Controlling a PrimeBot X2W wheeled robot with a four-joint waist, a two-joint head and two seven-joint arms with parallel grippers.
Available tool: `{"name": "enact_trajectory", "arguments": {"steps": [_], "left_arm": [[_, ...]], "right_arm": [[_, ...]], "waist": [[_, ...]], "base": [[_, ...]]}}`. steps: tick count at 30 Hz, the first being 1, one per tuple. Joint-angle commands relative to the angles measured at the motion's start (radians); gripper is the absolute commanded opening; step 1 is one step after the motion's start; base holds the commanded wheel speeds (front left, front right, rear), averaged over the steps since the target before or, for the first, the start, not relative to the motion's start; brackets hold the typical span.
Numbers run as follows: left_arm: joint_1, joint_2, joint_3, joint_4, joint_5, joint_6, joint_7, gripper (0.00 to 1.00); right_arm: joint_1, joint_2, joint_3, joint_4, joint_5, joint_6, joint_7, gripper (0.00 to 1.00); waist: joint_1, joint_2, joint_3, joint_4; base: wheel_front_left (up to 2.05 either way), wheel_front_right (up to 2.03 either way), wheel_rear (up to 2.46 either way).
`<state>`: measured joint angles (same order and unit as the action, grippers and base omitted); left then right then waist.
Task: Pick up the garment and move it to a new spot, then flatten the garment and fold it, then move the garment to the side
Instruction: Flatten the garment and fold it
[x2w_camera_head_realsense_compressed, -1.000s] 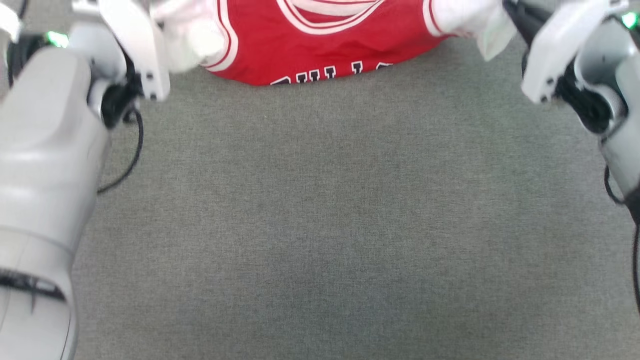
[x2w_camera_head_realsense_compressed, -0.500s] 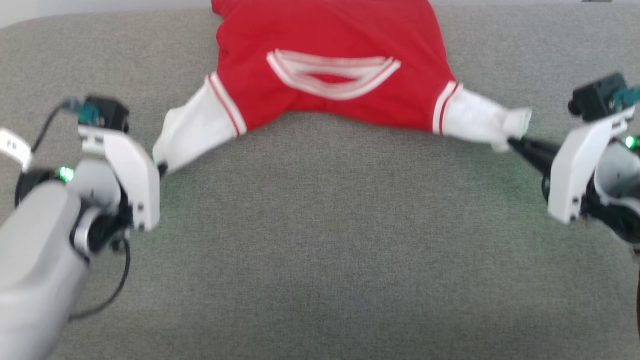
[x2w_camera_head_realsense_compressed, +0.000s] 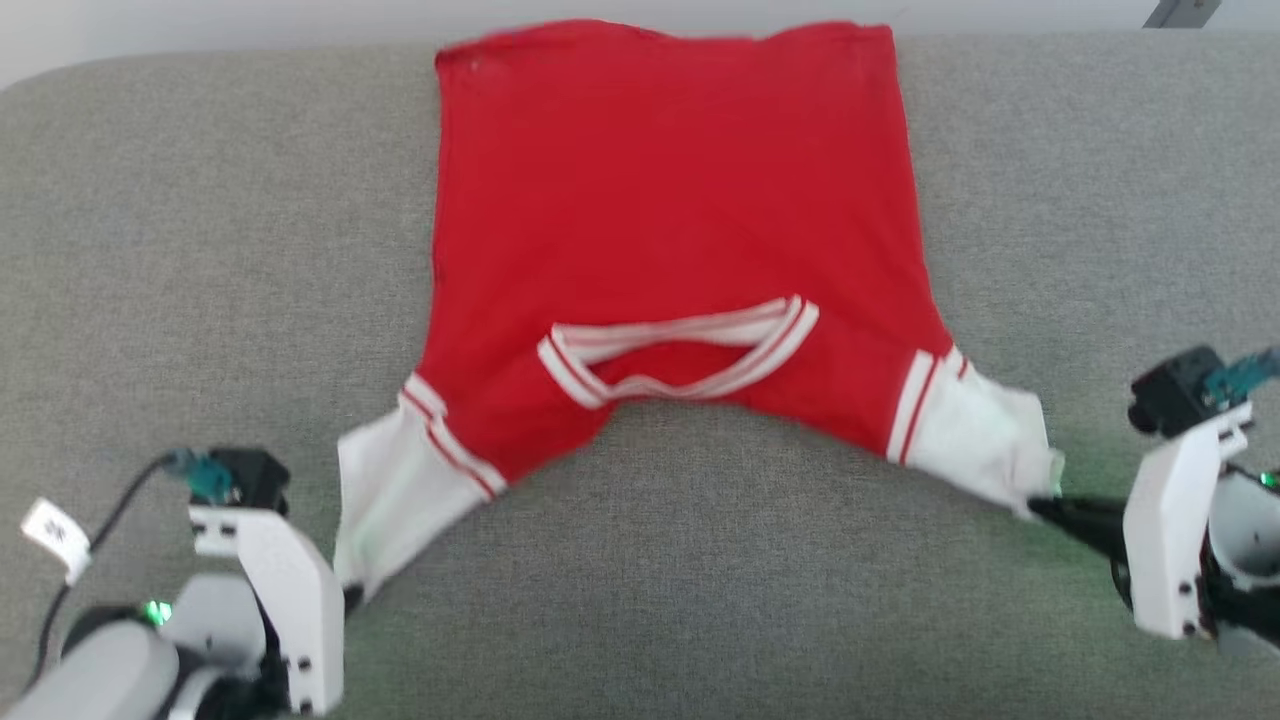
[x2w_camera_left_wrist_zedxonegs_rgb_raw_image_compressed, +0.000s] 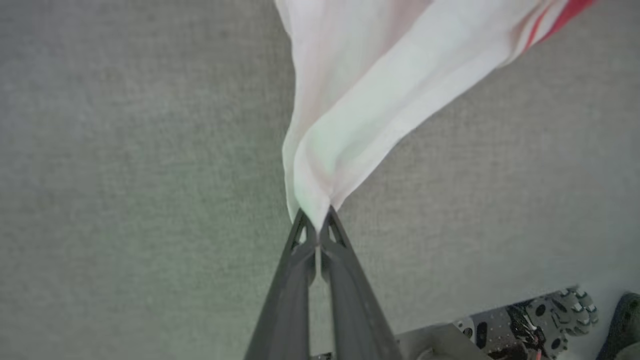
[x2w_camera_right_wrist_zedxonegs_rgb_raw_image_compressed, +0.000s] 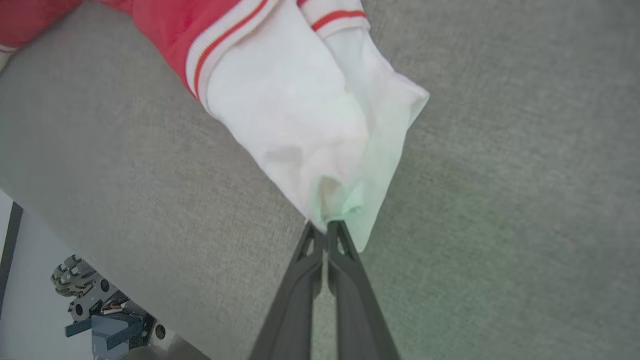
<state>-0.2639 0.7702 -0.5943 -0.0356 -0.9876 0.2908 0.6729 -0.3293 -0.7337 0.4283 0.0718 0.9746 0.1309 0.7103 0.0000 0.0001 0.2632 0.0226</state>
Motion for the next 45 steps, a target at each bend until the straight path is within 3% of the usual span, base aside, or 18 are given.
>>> {"name": "enact_trajectory", "arguments": {"steps": [1, 6, 12, 14, 15, 16, 25, 30, 37, 45], "left_arm": [[0.044, 0.012, 0.001, -0.035, -0.013, 0.031, 0.011, 0.00], [0.113, 0.022, -0.004, -0.095, -0.033, 0.074, 0.019, 0.00], [0.140, 0.000, -0.005, -0.117, -0.028, 0.094, -0.012, 0.00], [0.124, -0.014, -0.003, -0.116, -0.020, 0.089, -0.028, 0.00], [0.117, -0.020, -0.001, -0.115, -0.018, 0.087, -0.033, 0.00], [0.109, -0.026, -0.001, -0.115, -0.016, 0.084, -0.040, 0.00], [0.054, -0.050, 0.006, -0.116, 0.008, 0.066, -0.073, 0.00], [0.020, -0.069, 0.002, -0.115, 0.023, 0.052, -0.087, 0.00], [-0.050, -0.115, -0.023, -0.089, 0.044, 0.017, -0.092, 0.00], [-0.138, -0.177, -0.070, -0.042, 0.065, -0.035, -0.085, 0.00]], "right_arm": [[0.053, -0.001, -0.028, -0.017, 0.007, 0.000, 0.033, 0.00], [0.142, 0.018, -0.084, -0.056, -0.012, 0.000, 0.087, 0.00], [0.220, 0.095, -0.156, -0.065, -0.069, 0.000, 0.111, 0.00], [0.221, 0.116, -0.184, -0.065, -0.100, 0.000, 0.100, 0.50], [0.218, 0.125, -0.195, -0.072, -0.121, 0.000, 0.096, 0.89], [0.212, 0.134, -0.209, -0.081, -0.137, 0.000, 0.095, 1.00], [0.143, 0.224, -0.390, -0.258, -0.231, 0.000, 0.101, 1.00], [0.020, 0.300, -0.477, -0.276, -0.342, 0.000, 0.080, 1.00], [-0.260, 0.361, -0.486, -0.069, -0.464, 0.000, 0.008, 1.00], [-0.578, 0.335, -0.453, 0.326, -0.562, 0.000, -0.023, 1.00]], "waist": [[0.0000, -0.0001, -0.005, 0.000], [0.0000, -0.0001, -0.008, 0.001], [0.0000, -0.0001, 0.004, 0.008], [0.0000, -0.0001, 0.011, 0.011], [0.0000, -0.0001, 0.015, 0.012], [0.0000, -0.0001, 0.019, 0.013], [0.0000, -0.0001, 0.074, 0.024], [0.0000, -0.0001, 0.116, 0.042], [0.0000, -0.0001, 0.177, 0.093], [0.0000, -0.0001, 0.237, 0.181]], "base": [[0.00, 0.00, 0.00], [0.00, 0.00, 0.00], [0.00, 0.00, 0.00], [0.00, 0.00, 0.00], [0.00, 0.00, 0.00], [0.00, 0.00, 0.00], [0.00, 0.00, 0.00], [0.00, 0.00, 0.00], [0.00, 0.00, 0.00], [0.00, 0.00, 0.00]]}}
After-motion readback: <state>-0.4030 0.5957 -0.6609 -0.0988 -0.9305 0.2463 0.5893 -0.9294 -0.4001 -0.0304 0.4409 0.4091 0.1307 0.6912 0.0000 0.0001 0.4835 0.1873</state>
